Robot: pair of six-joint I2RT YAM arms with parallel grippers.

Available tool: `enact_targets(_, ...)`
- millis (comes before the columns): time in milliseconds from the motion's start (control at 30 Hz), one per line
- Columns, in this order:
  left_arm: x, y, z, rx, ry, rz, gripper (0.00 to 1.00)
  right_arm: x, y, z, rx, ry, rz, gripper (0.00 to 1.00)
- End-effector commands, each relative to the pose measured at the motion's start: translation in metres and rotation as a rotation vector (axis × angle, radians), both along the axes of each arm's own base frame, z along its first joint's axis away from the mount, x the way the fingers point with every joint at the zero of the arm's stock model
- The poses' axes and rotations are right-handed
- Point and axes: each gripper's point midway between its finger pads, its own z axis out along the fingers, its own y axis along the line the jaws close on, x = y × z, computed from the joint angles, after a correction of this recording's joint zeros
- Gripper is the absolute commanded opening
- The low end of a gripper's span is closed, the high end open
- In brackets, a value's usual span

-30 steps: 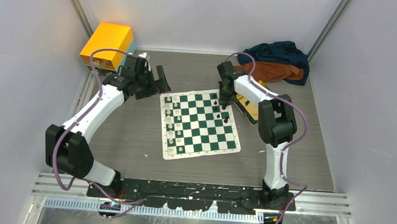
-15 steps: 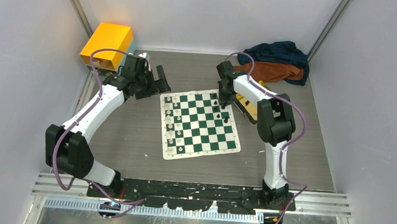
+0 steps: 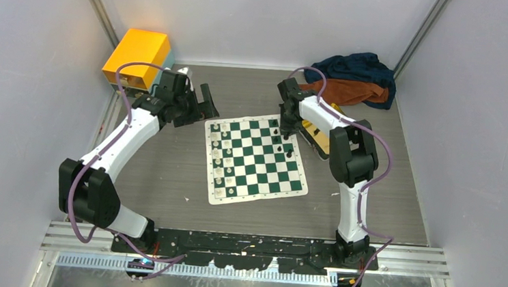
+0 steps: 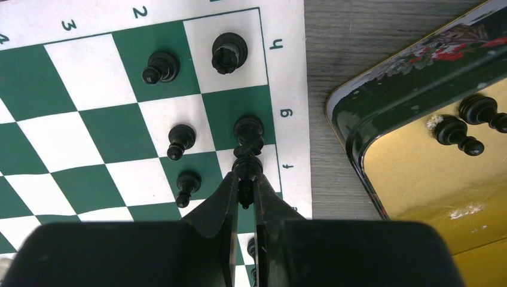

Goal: Set up the chess pieces on the board
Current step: Place the chess piece on the chessboard.

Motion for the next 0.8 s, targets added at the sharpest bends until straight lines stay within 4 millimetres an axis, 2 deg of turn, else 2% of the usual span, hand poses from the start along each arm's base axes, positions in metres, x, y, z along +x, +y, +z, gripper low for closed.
enact_targets(0,0.0115,-0.0074,0.0156,-0.027,-0.067,-0.019,1.00,0.0112,-0.0032,0.0158,0.001,-0.040,0.001,0.01)
enact_targets(767,0.0145,-0.0111,0.0105,-0.047,-0.053,-0.012,1.00,0.0036,-0.0065,0.0131,0.005,-0.012,0.006,0.01)
